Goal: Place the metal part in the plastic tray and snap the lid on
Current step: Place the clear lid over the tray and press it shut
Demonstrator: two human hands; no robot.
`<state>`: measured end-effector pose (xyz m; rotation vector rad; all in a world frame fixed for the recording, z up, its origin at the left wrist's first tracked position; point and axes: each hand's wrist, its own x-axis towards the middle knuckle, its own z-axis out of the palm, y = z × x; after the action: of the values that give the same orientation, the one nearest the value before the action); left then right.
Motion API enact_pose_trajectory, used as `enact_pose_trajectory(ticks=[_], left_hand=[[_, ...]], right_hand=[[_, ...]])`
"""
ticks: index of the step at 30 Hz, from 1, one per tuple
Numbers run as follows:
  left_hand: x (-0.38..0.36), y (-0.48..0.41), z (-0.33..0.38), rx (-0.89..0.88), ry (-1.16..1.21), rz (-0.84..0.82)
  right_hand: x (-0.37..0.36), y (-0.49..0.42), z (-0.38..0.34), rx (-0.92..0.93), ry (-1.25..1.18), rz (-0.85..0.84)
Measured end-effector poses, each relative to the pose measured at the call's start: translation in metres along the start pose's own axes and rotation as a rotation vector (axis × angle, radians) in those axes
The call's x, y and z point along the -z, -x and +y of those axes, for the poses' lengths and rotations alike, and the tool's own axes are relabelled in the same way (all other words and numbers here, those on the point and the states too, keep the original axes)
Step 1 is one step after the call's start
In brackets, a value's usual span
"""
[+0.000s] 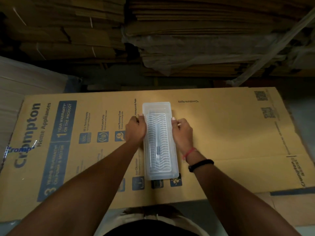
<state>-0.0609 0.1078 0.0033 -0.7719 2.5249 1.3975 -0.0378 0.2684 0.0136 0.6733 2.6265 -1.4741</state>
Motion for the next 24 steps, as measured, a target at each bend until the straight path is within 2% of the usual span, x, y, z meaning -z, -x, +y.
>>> enact_pose_trajectory(ticks=[3,8,12,17,24], left_hand=[[-0.001,-0.029,0.021,0.051,0.172,-0.065],[-0.009,-0.058,0.040,0.150,0.198,-0.088],[-0.017,-0.058,0.036,0.204,0.337,-0.096],[-0.030,-0.055,0.034,0.232,0.515,-0.082],[-0.036,-0.060,0.032,0.264,0.519,-0.020]], right_hand=[[-0.010,-0.037,-0.015,-0.073,-0.141,0.000],[-0.030,-0.074,-0.027,-0.242,-0.338,0.001],[-0.040,-0.080,-0.021,-0.325,-0.410,0.028],[-0.048,-0.080,-0.017,-0.304,-0.437,0.058],[-0.052,-0.080,-0.017,-0.260,-0.380,0.081]])
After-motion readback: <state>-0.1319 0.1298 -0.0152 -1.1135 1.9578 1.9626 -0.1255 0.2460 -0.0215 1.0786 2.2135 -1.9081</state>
